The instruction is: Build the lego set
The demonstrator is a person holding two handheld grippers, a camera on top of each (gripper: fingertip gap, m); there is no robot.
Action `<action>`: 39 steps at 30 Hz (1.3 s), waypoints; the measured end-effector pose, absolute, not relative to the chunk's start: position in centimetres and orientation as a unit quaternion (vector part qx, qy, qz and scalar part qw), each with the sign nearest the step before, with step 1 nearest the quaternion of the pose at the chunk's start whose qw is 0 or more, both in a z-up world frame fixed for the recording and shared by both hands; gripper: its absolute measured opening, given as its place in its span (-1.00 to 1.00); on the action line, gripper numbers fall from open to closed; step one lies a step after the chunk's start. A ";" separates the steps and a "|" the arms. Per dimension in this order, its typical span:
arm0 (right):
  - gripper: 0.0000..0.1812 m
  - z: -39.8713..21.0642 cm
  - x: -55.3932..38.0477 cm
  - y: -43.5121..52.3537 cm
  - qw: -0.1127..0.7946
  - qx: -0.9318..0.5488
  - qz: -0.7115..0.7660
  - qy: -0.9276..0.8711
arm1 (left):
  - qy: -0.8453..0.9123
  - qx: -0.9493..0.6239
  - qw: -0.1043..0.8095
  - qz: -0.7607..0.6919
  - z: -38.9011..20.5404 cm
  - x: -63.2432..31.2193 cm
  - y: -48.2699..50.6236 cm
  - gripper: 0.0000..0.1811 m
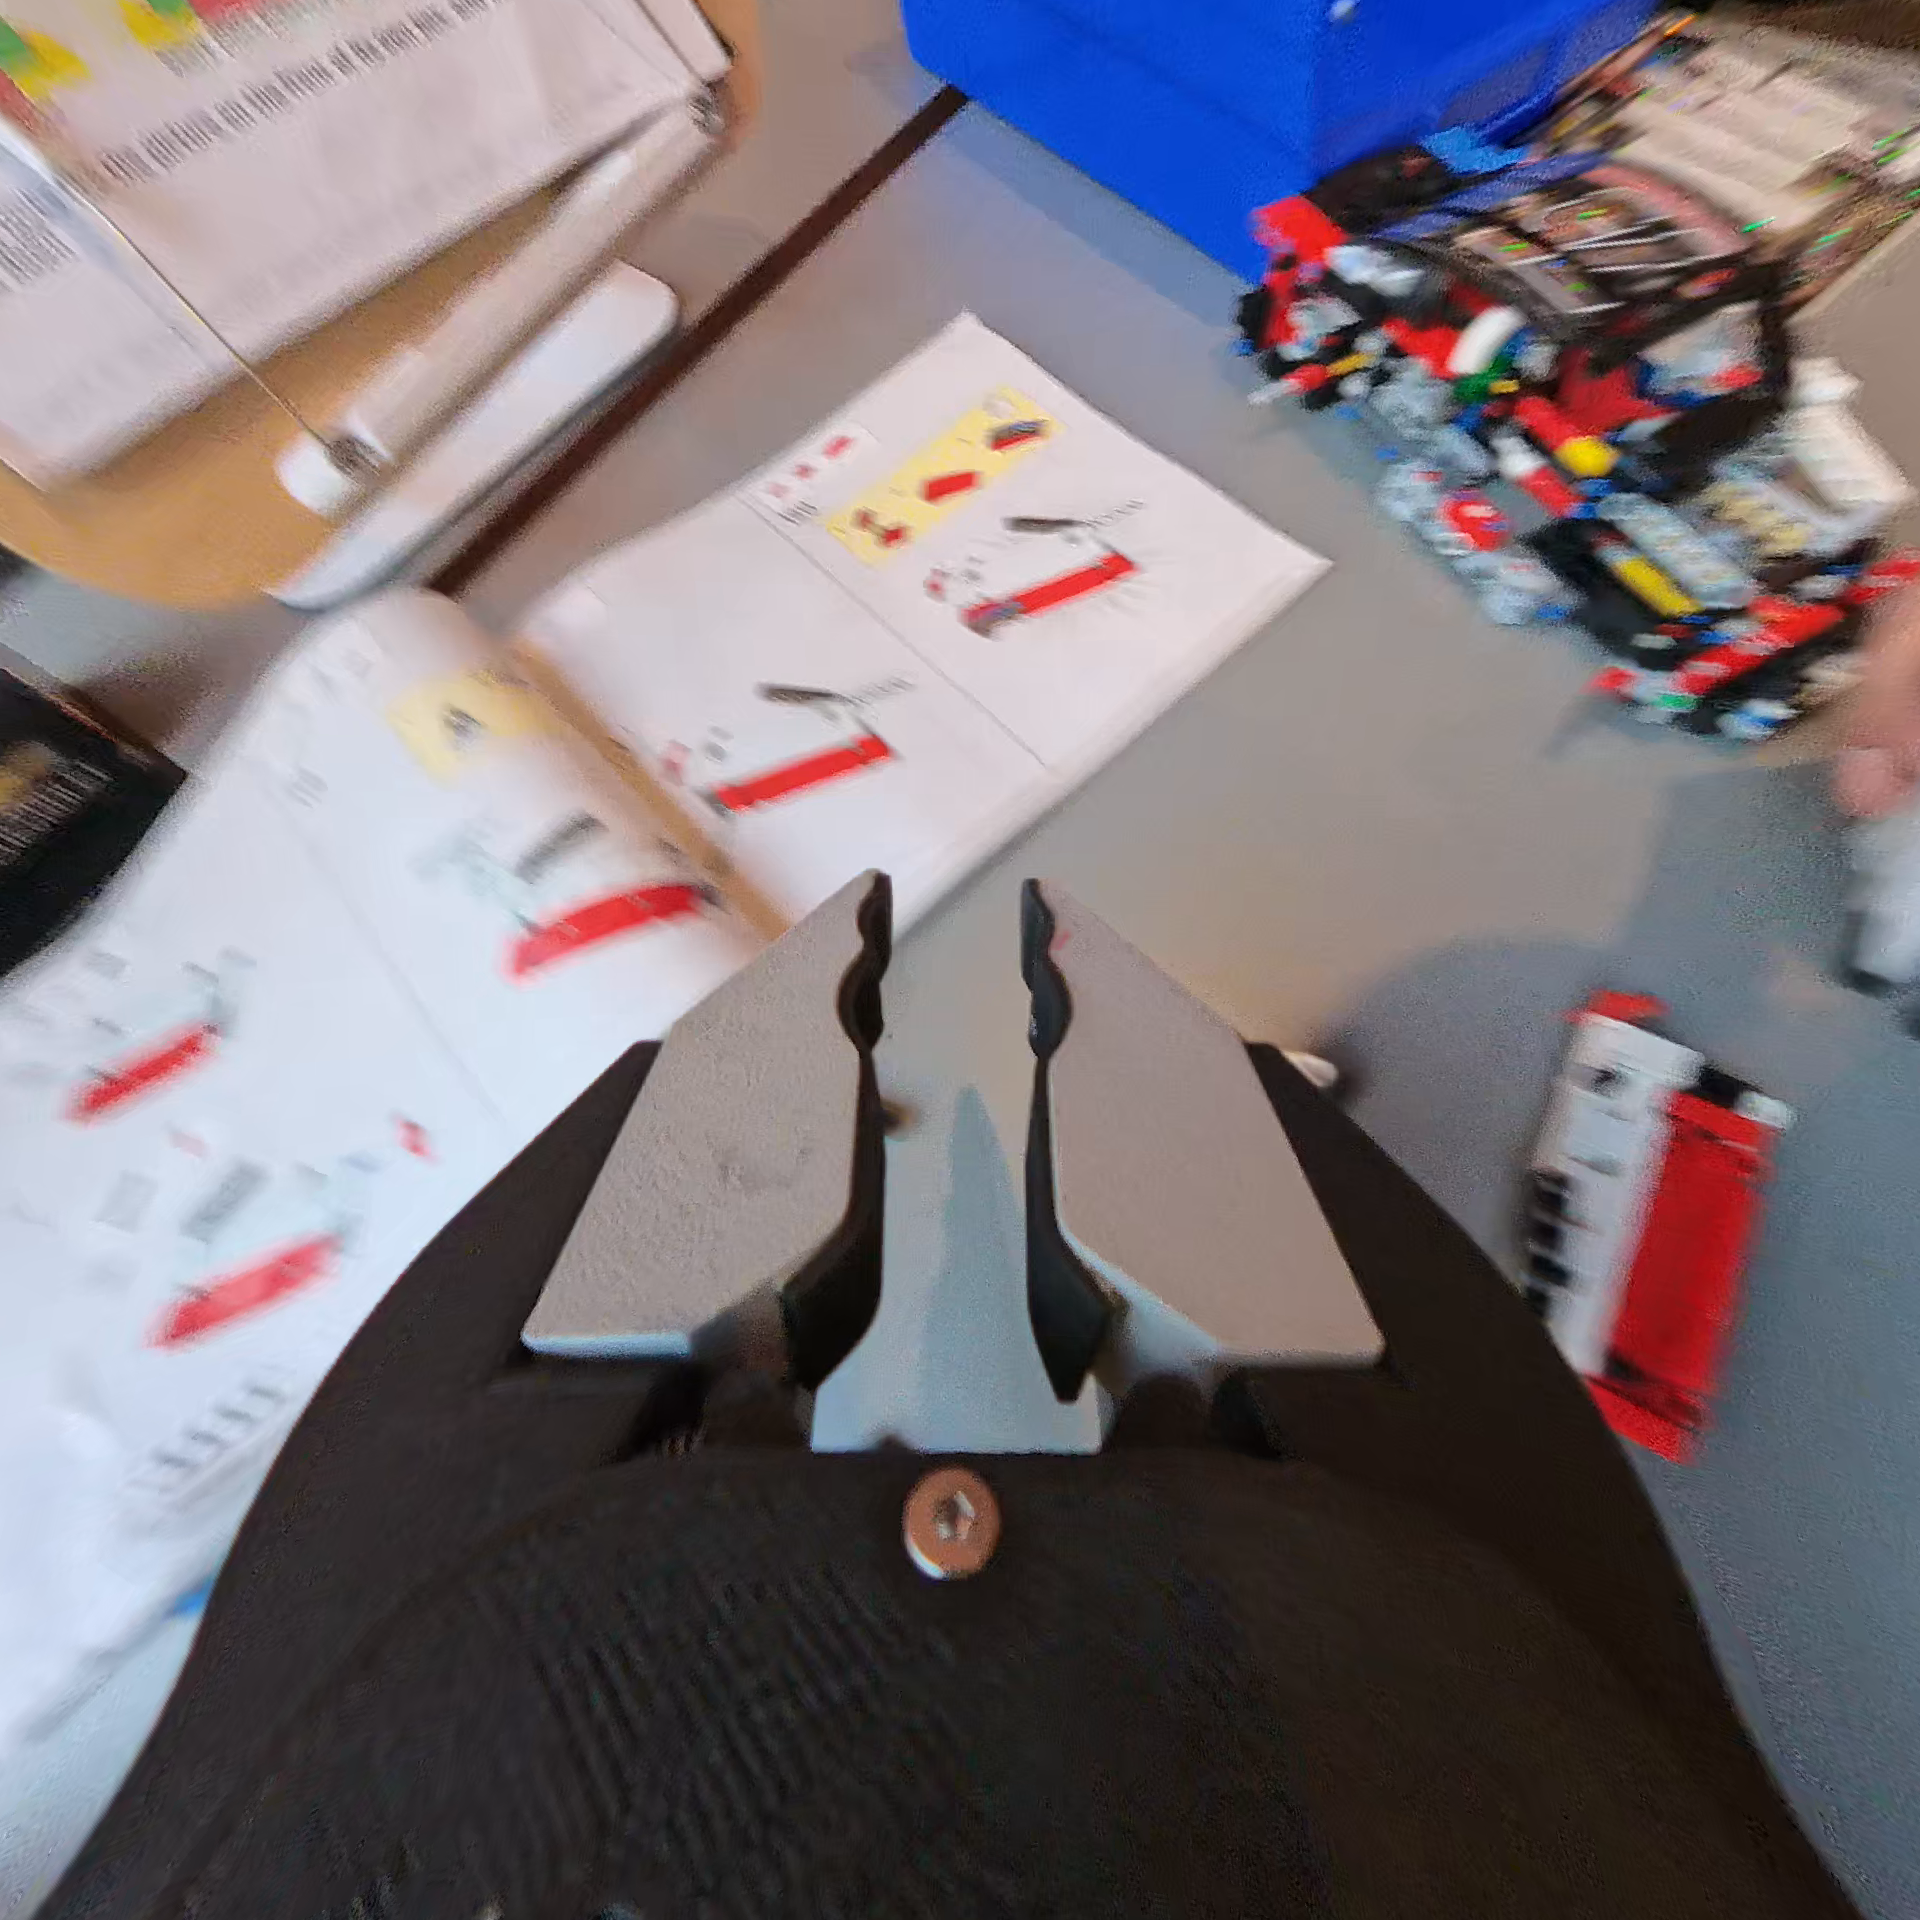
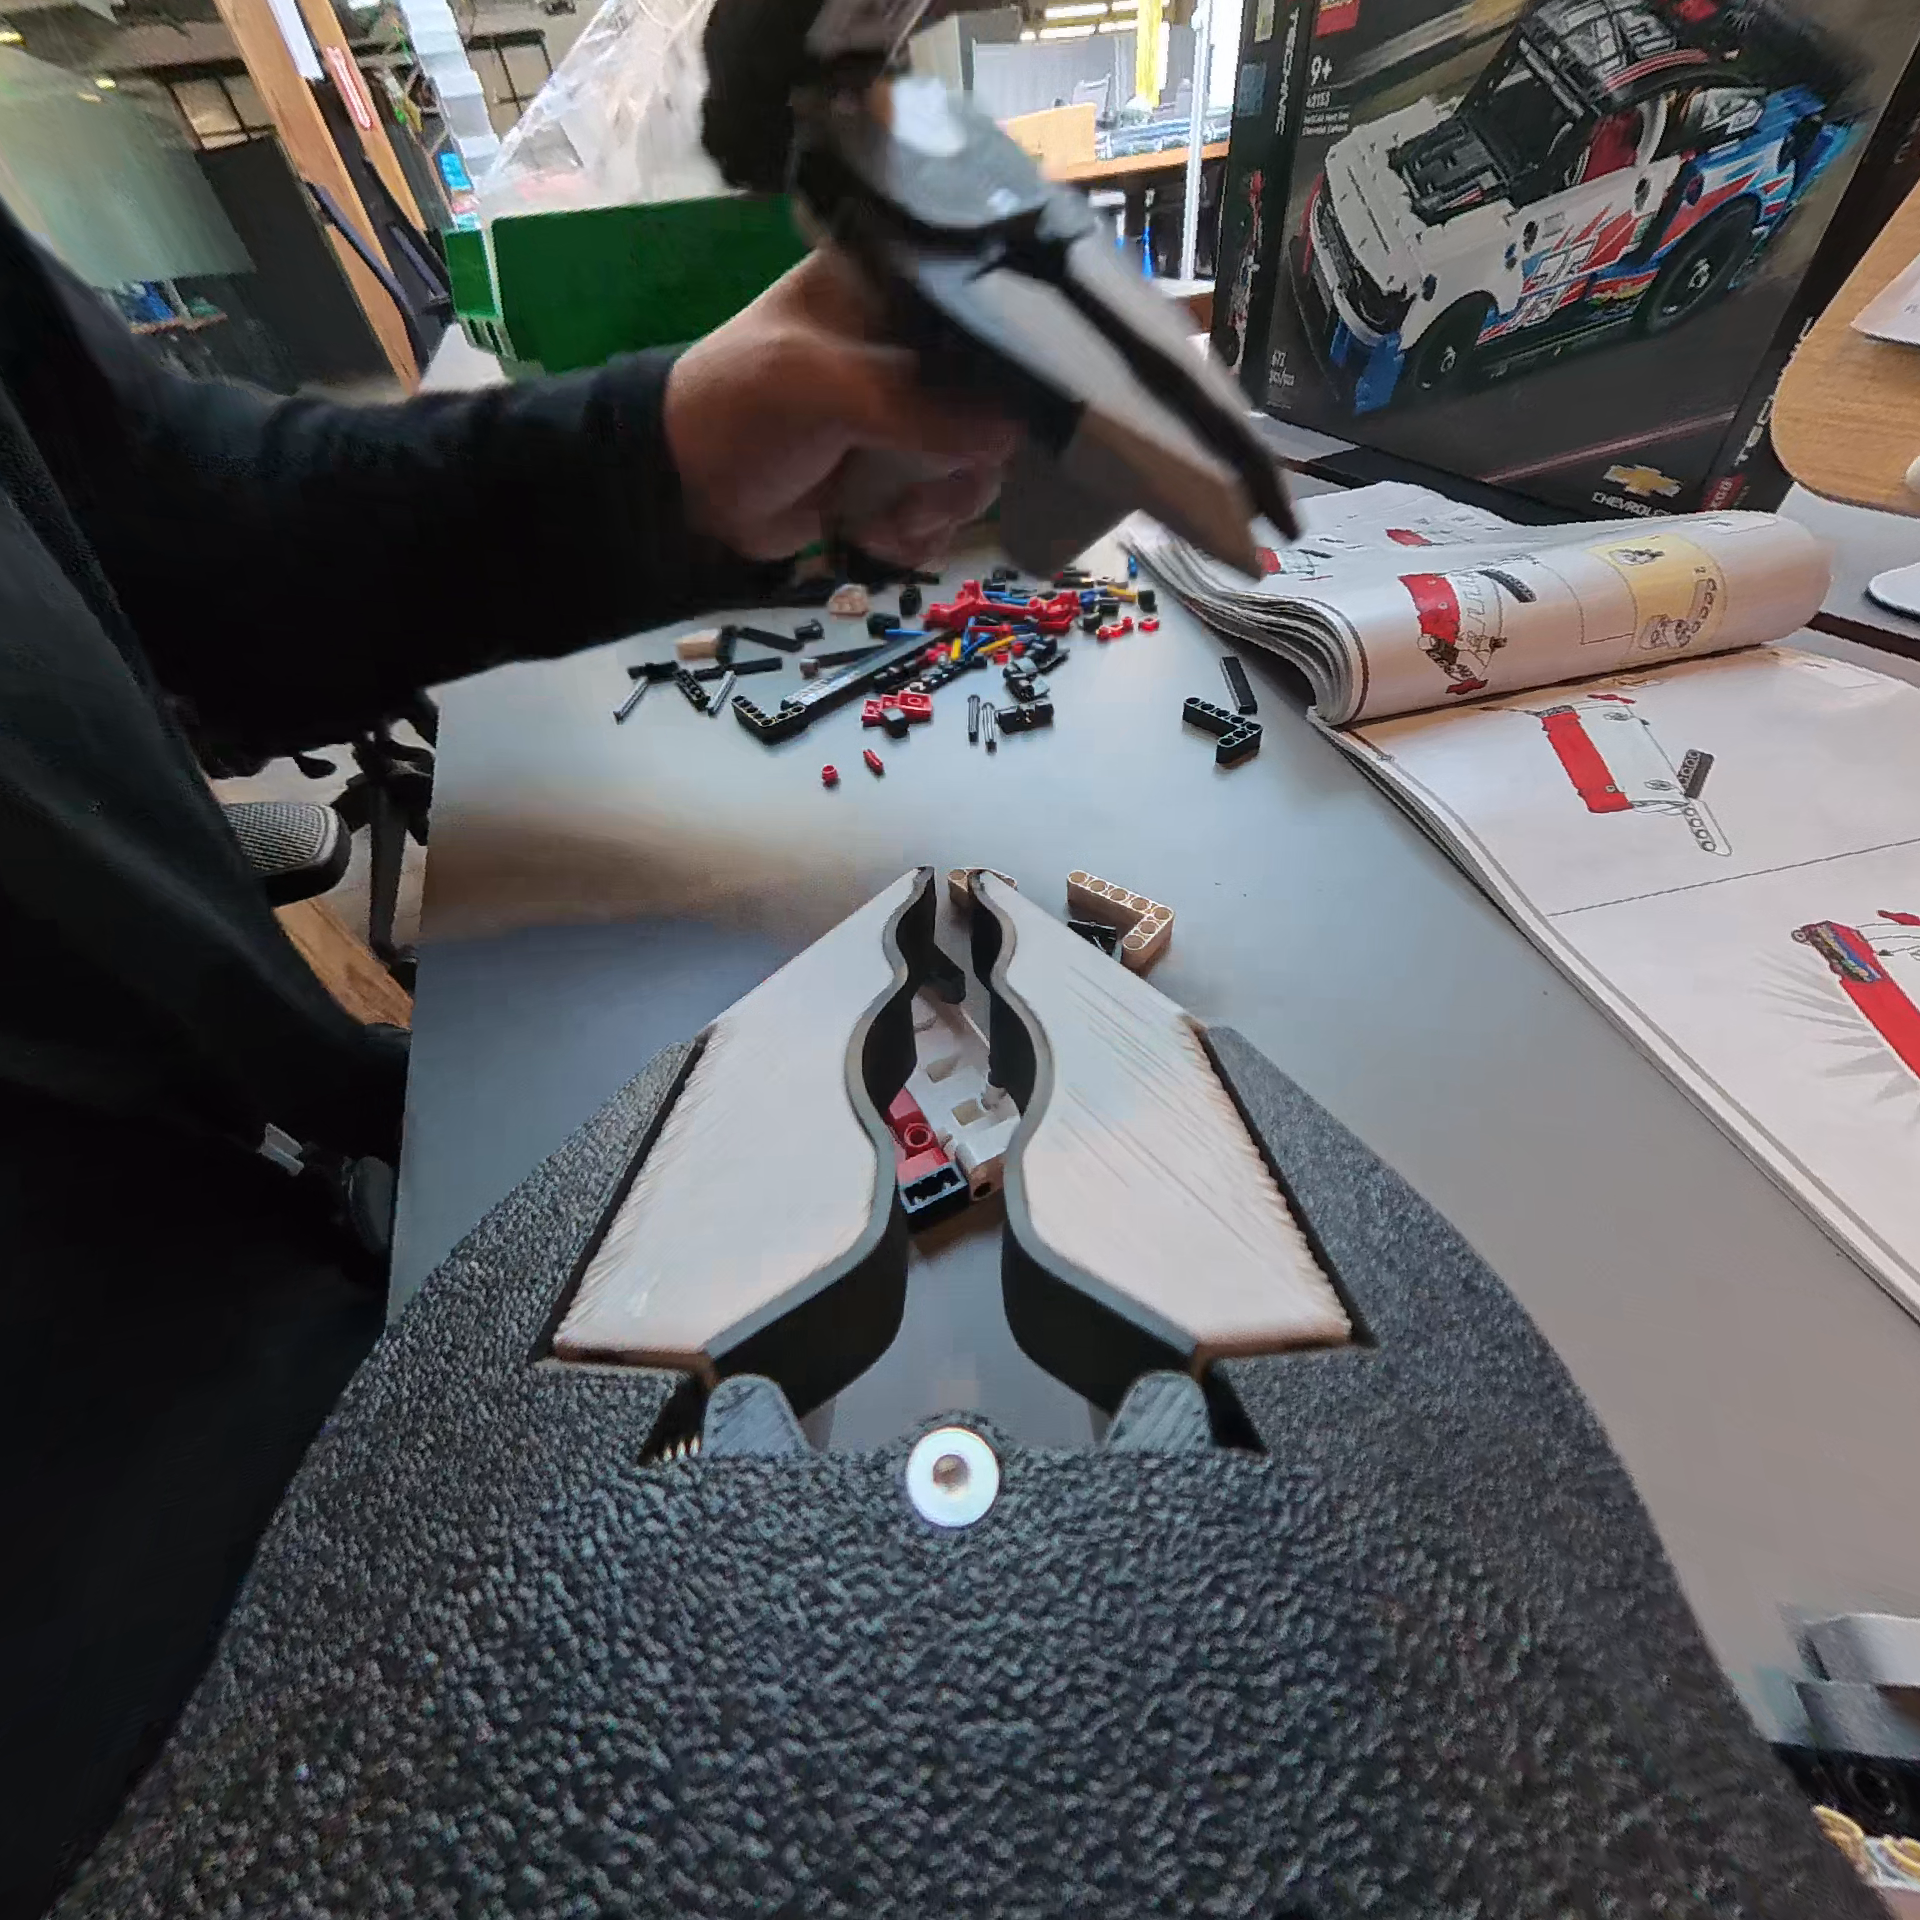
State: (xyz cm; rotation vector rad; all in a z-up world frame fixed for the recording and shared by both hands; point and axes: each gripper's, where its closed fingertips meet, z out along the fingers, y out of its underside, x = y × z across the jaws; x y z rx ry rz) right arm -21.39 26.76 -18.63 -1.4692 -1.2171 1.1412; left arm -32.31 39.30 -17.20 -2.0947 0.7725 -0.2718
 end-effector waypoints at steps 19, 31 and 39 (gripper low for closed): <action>-0.96 -18.5 -22.3 27.9 0.431 -0.624 0.425 -0.495 | 0.324 -0.889 0.320 -0.061 -23.2 -40.4 46.7 -0.93; -0.93 -23.7 -26.4 30.8 0.331 -0.622 0.251 -0.664 | 0.391 -0.843 0.284 -0.236 -21.7 -29.2 29.8 -0.88; -0.92 -26.2 -26.5 30.9 0.294 -0.608 0.203 -0.709 | 0.369 -0.867 0.256 -0.214 -25.9 -29.7 27.4 -0.82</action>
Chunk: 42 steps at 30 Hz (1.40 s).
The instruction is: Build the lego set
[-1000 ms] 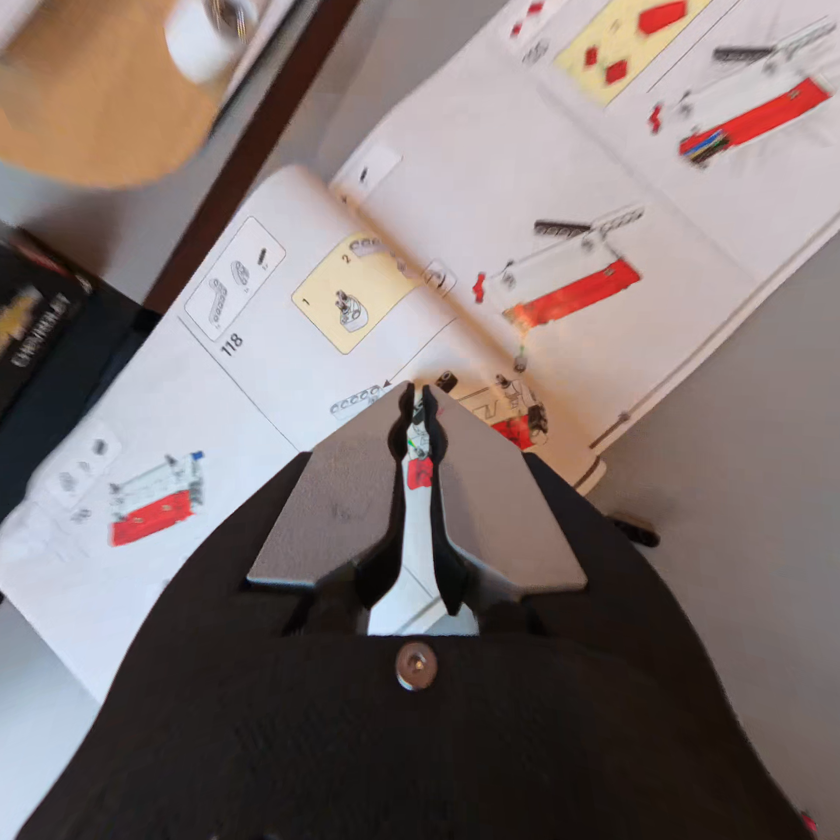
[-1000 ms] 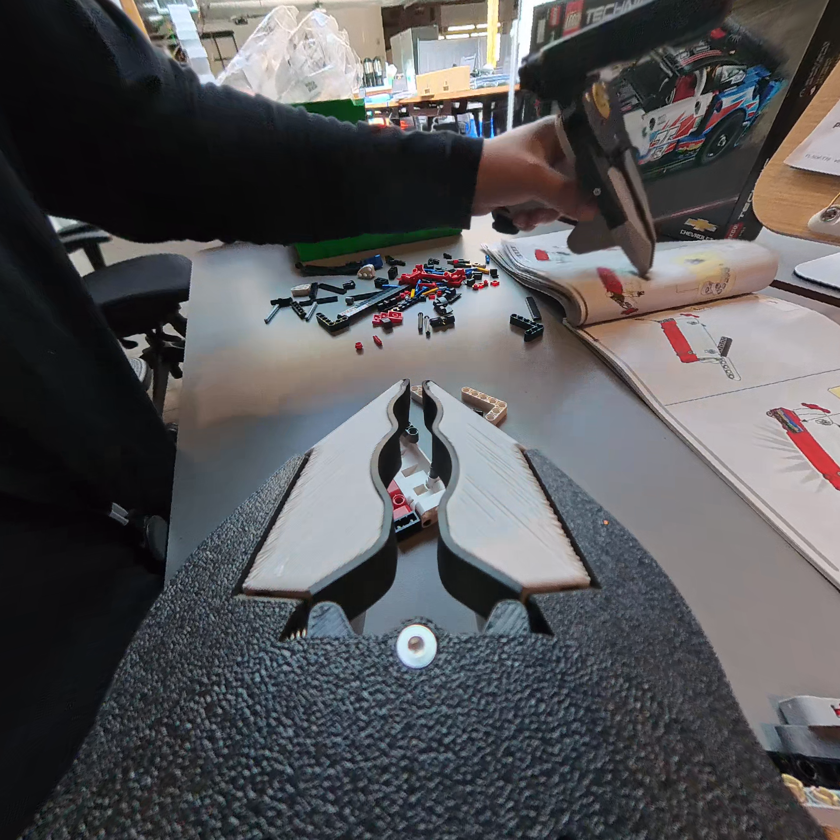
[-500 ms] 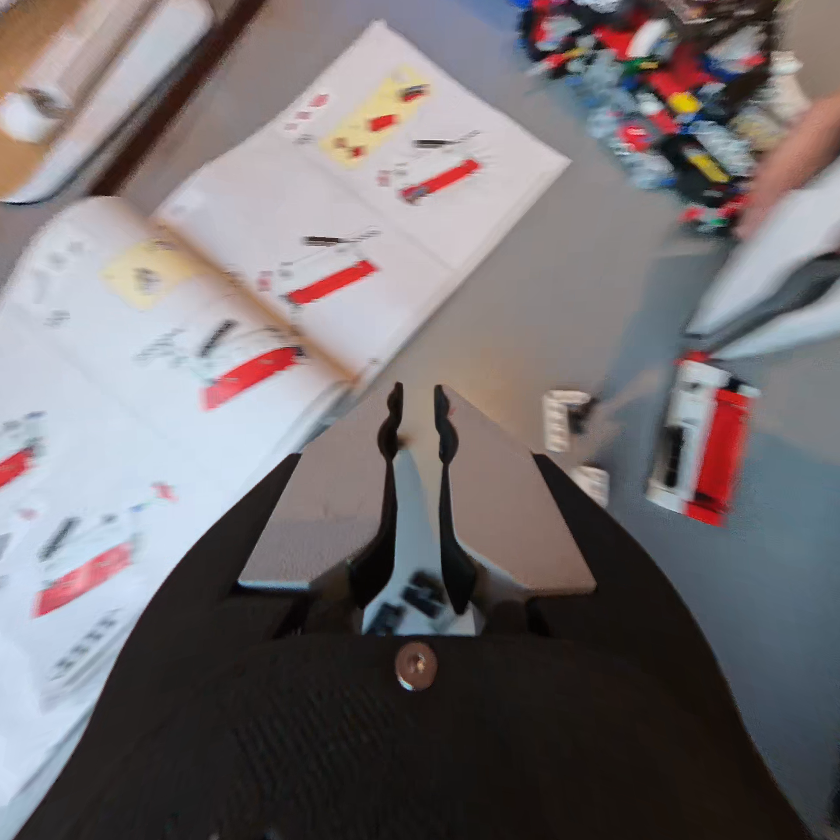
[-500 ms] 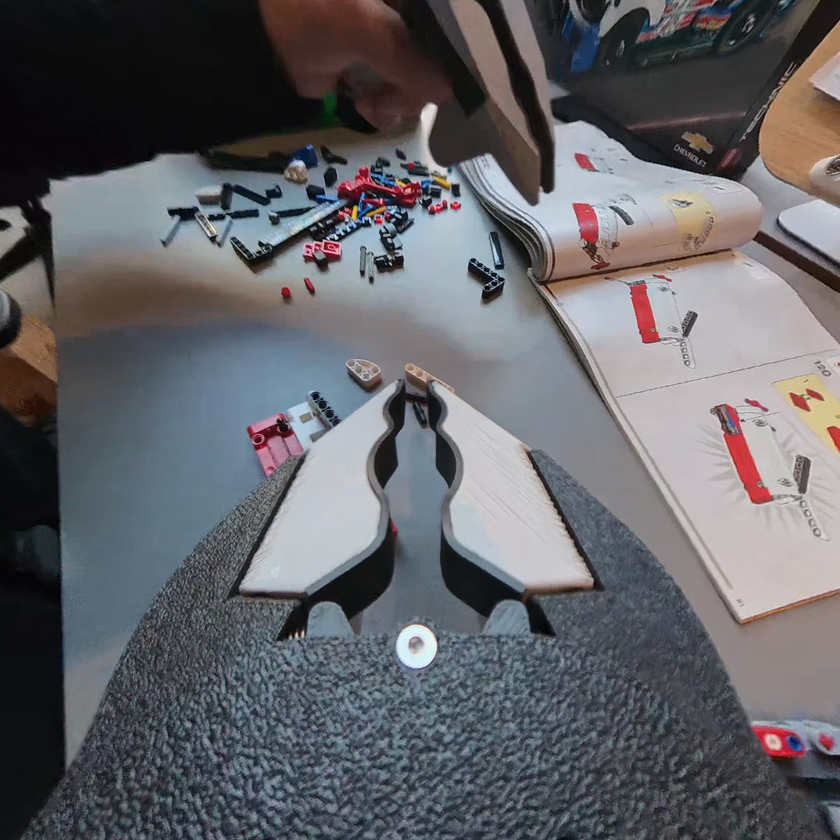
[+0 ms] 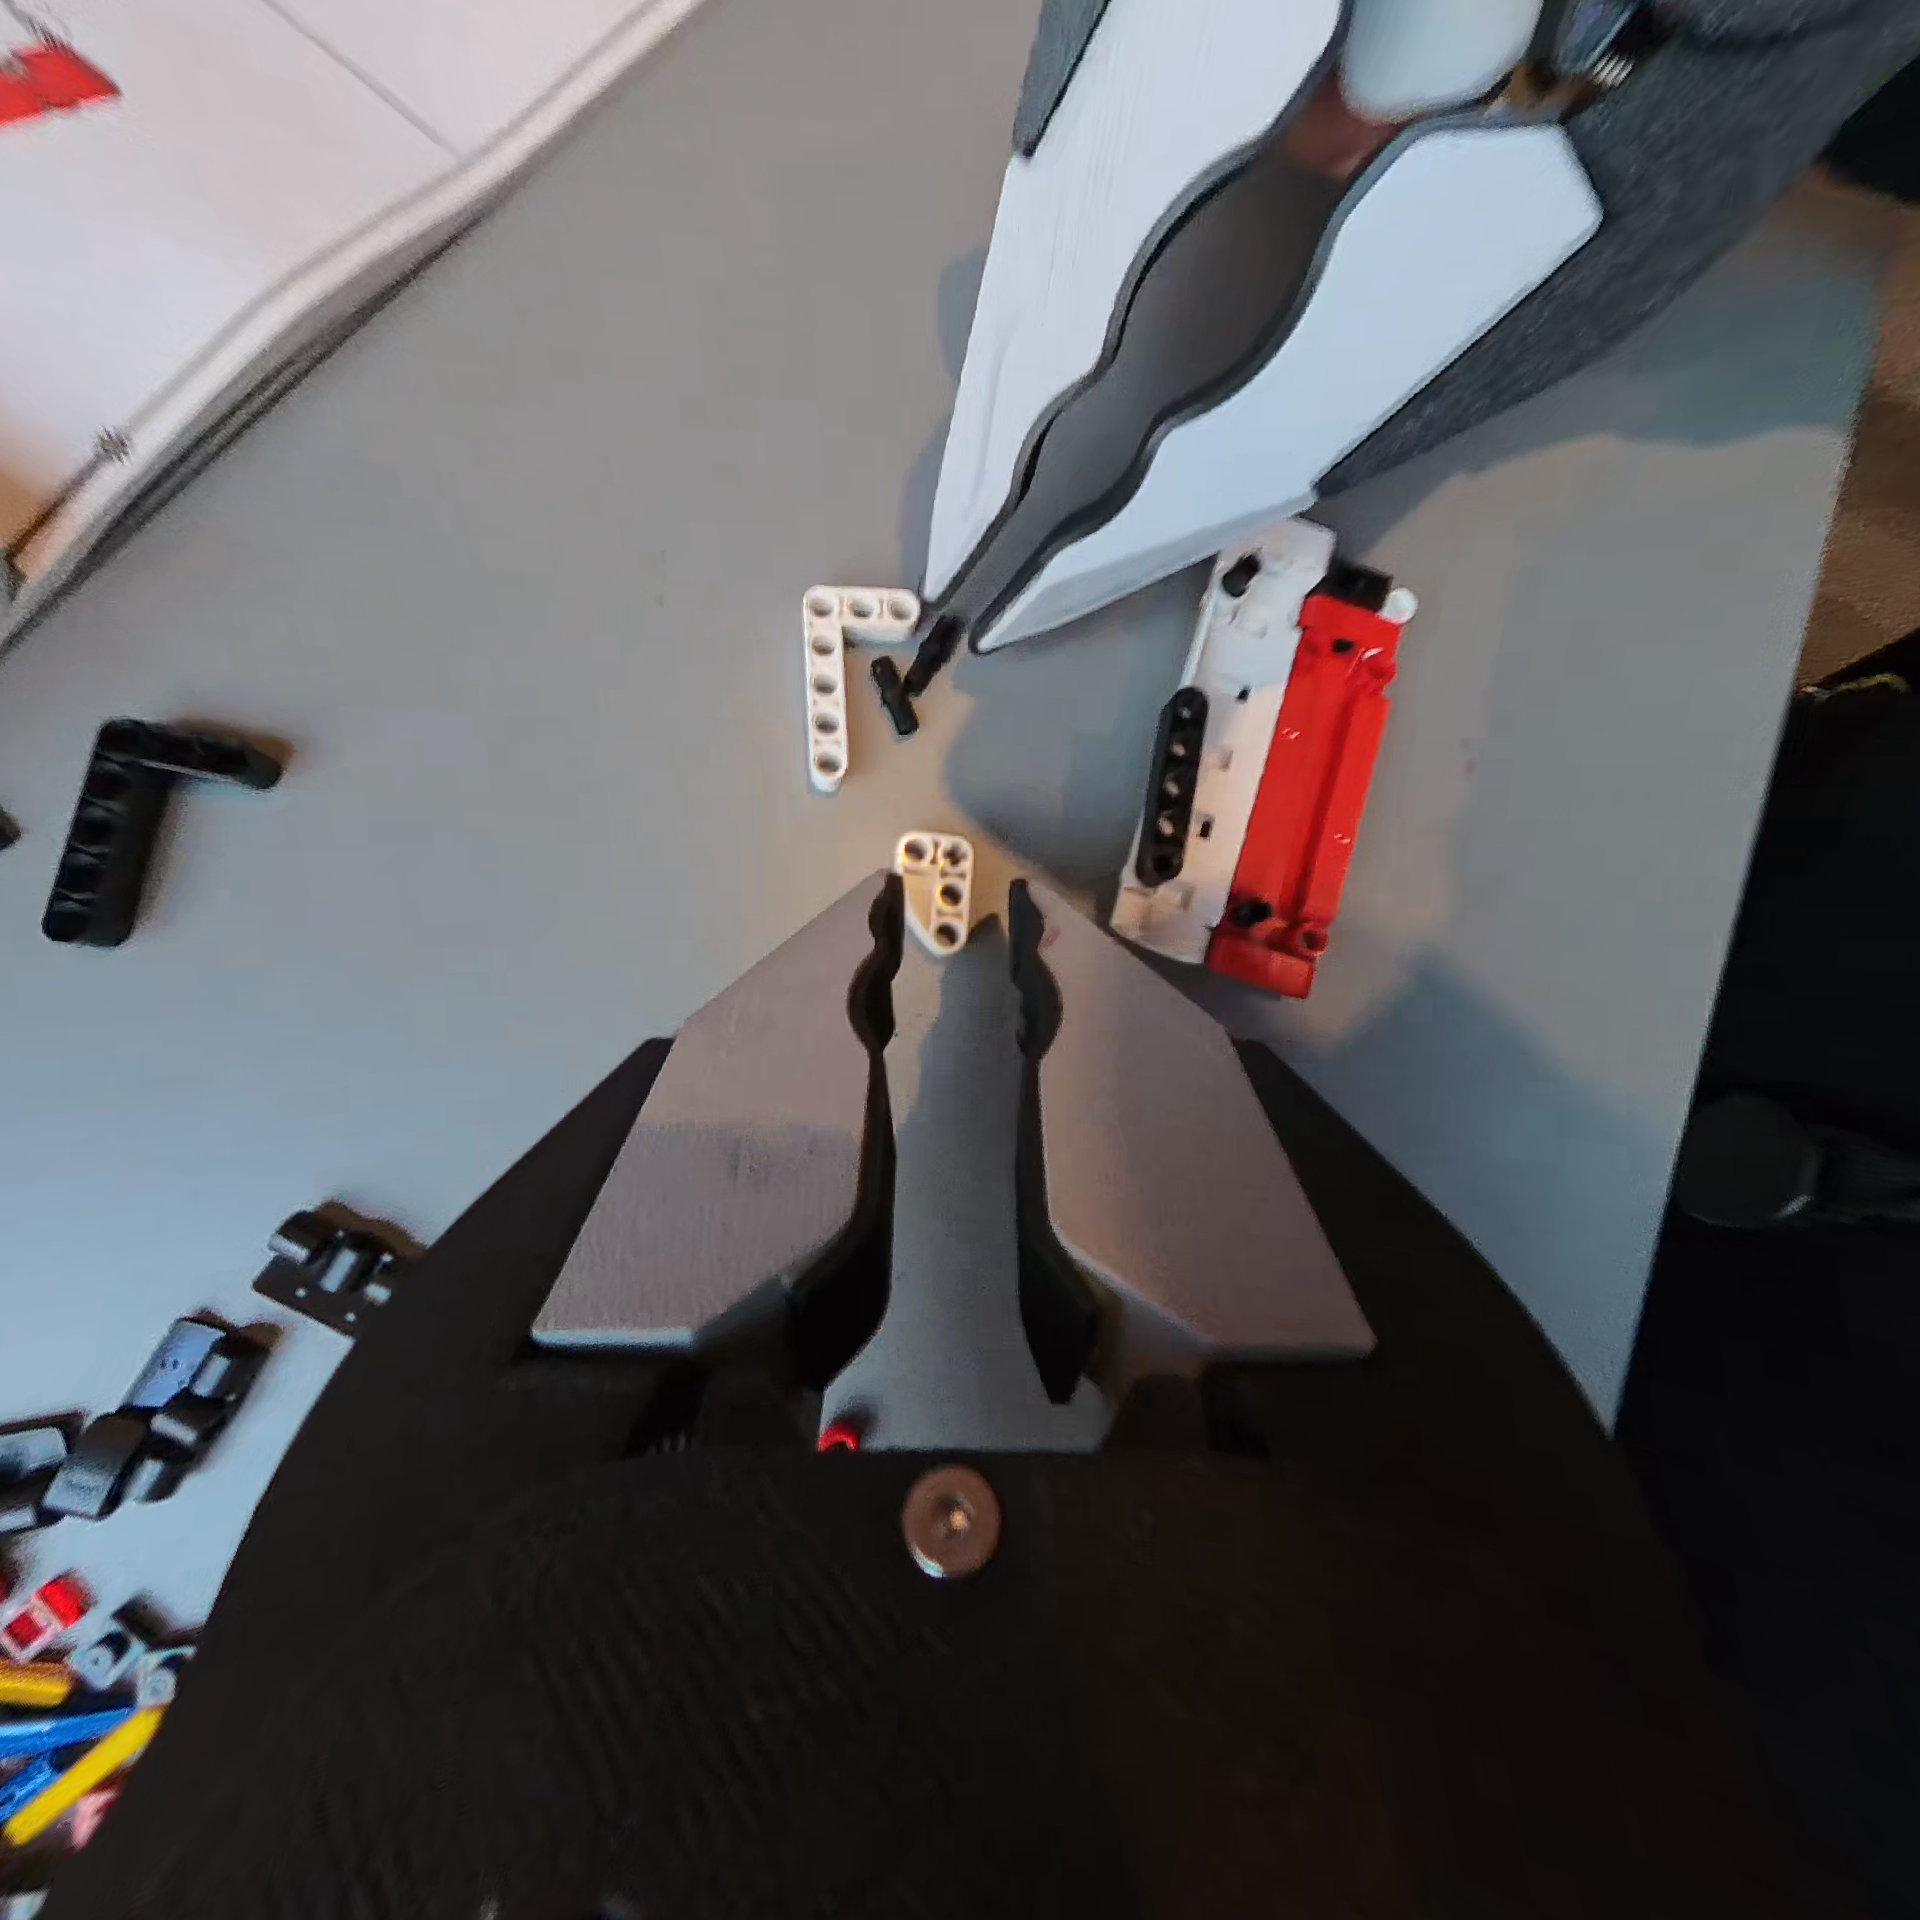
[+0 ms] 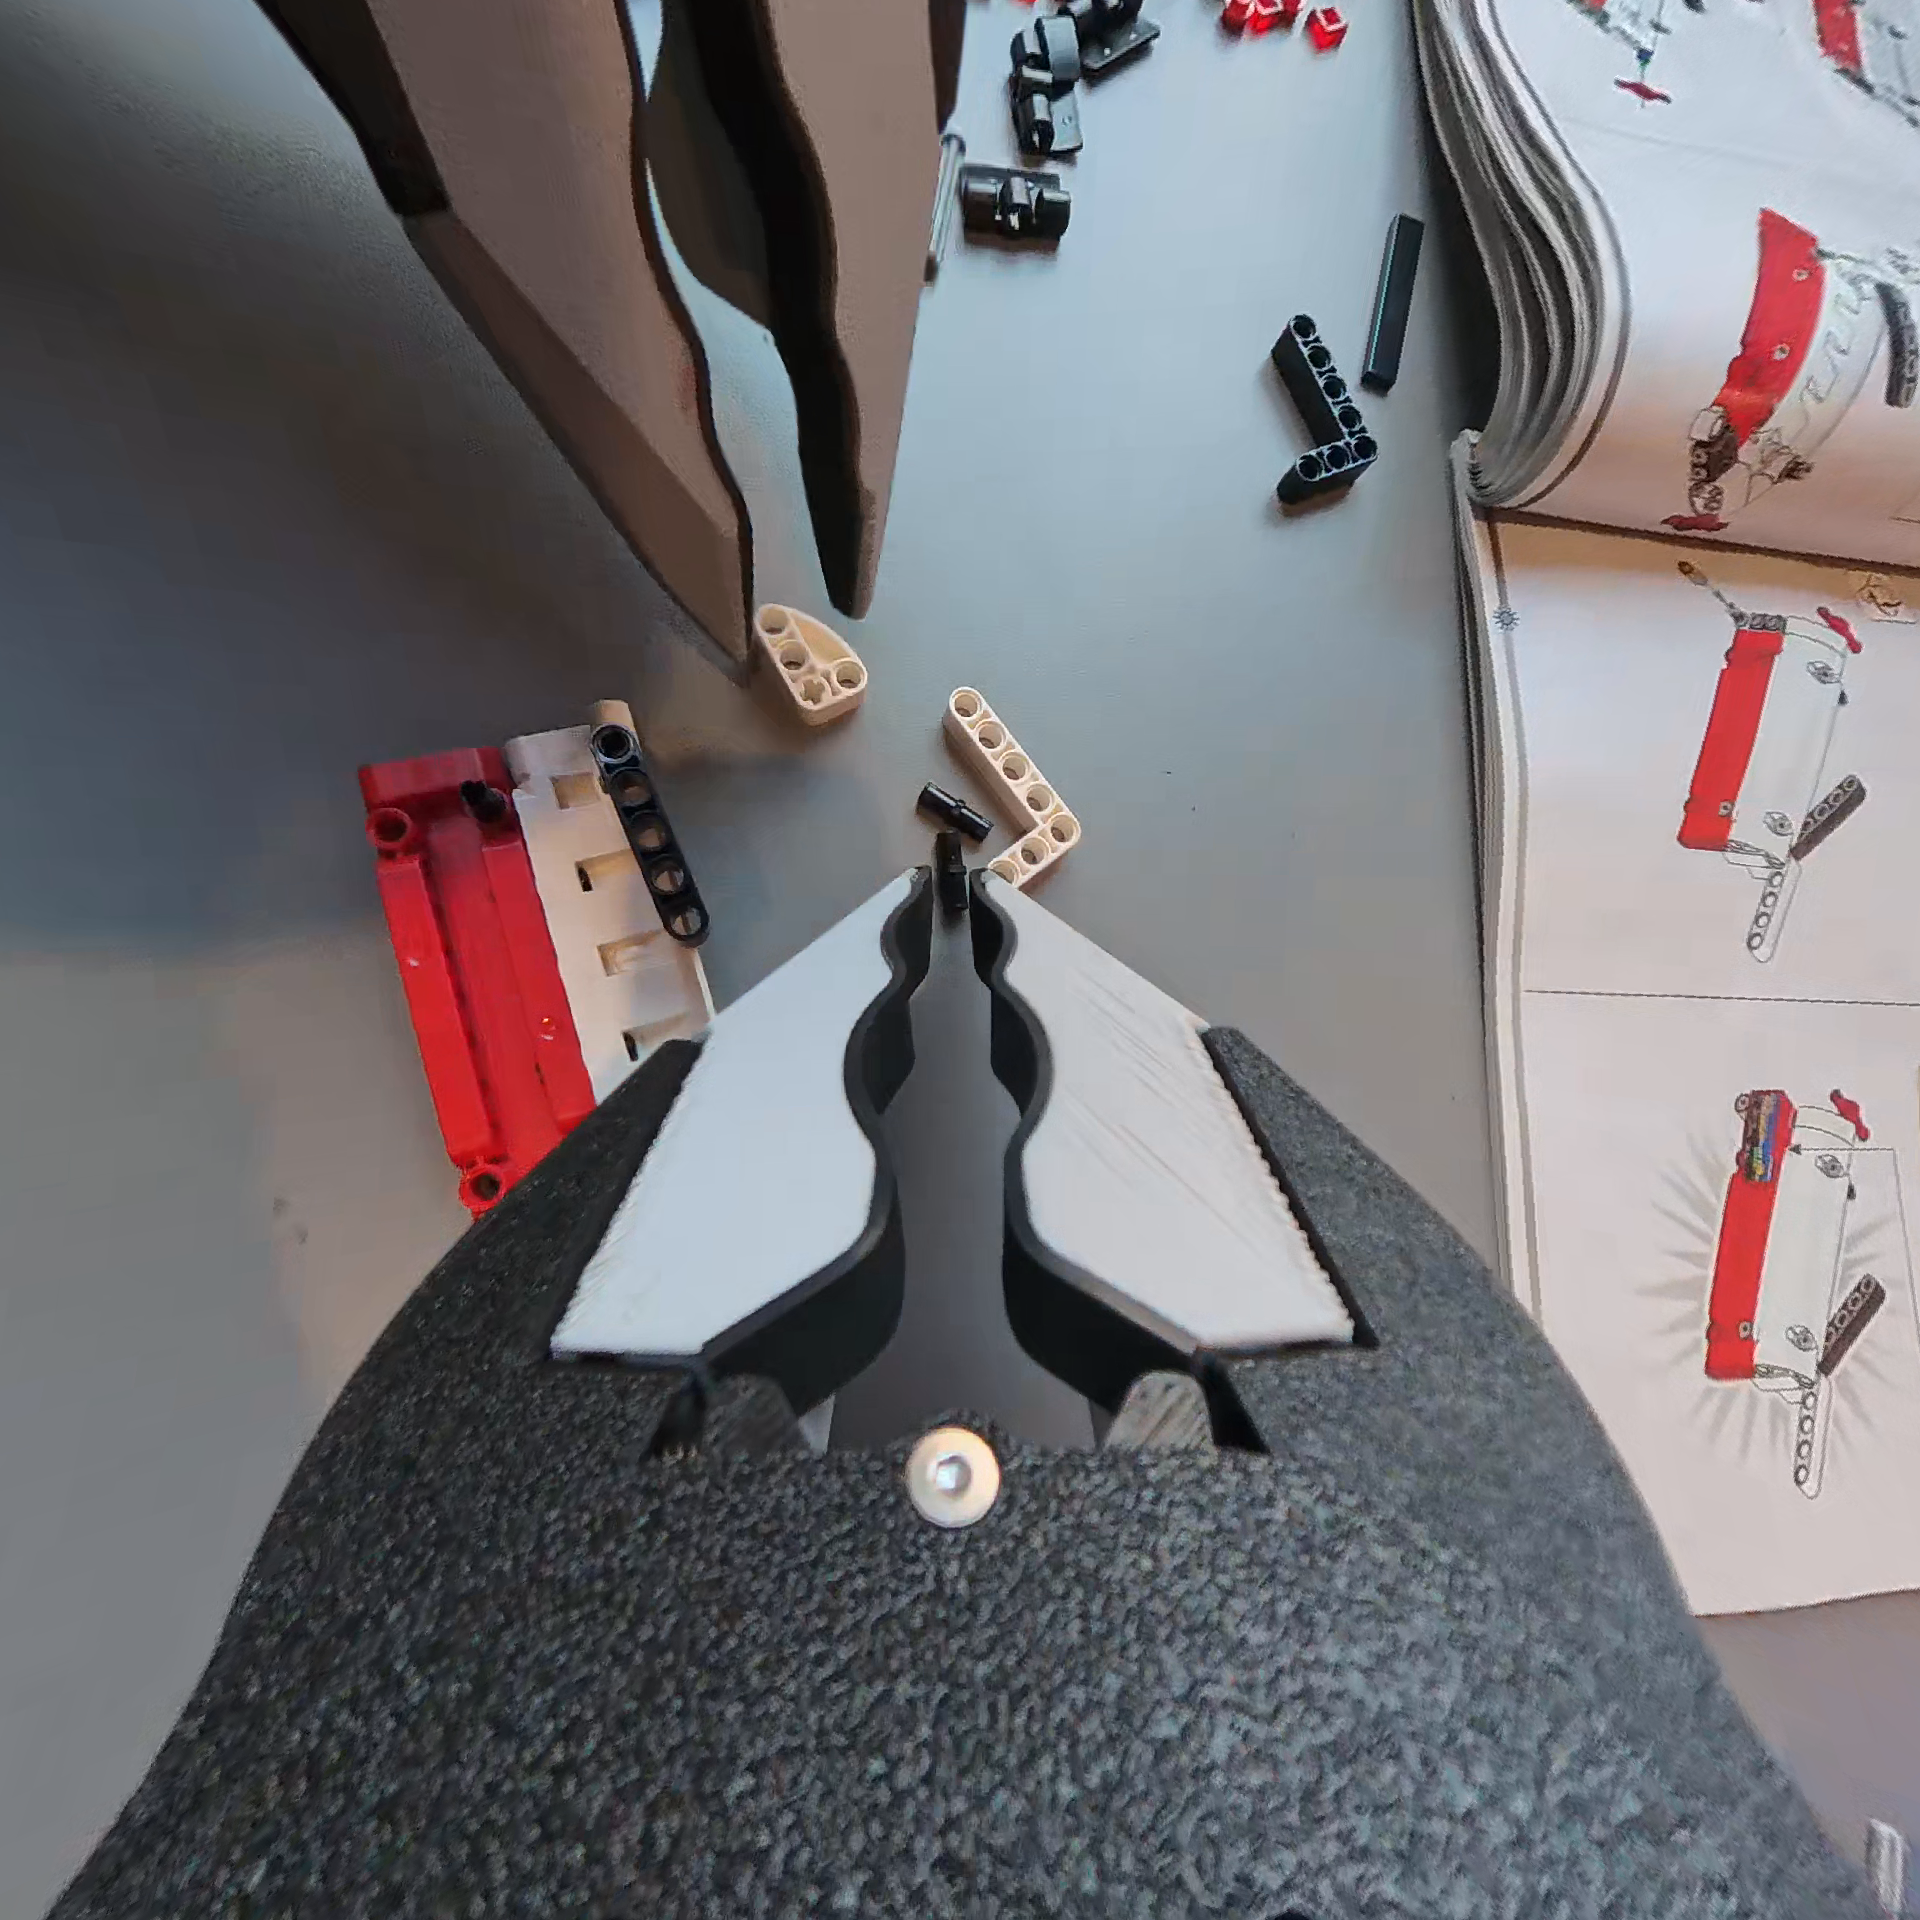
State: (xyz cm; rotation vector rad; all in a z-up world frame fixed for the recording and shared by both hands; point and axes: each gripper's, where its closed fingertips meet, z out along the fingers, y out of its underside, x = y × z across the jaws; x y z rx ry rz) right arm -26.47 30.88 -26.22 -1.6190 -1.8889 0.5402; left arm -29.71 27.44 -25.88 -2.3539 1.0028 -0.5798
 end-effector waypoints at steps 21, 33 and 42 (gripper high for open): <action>-0.97 -27.2 -26.4 30.6 0.276 -0.601 0.226 -0.715 | 0.392 -0.850 0.278 -0.216 -25.6 -28.0 28.3 -0.79; -0.85 -26.3 -25.8 31.2 0.277 -0.586 0.216 -0.730 | 0.431 -0.847 0.256 -0.176 -26.6 -26.1 29.9 -0.88; -0.85 -24.9 -24.9 30.9 0.290 -0.606 0.259 -0.694 | 0.464 -0.841 0.240 -0.141 -27.4 -26.0 29.8 -0.97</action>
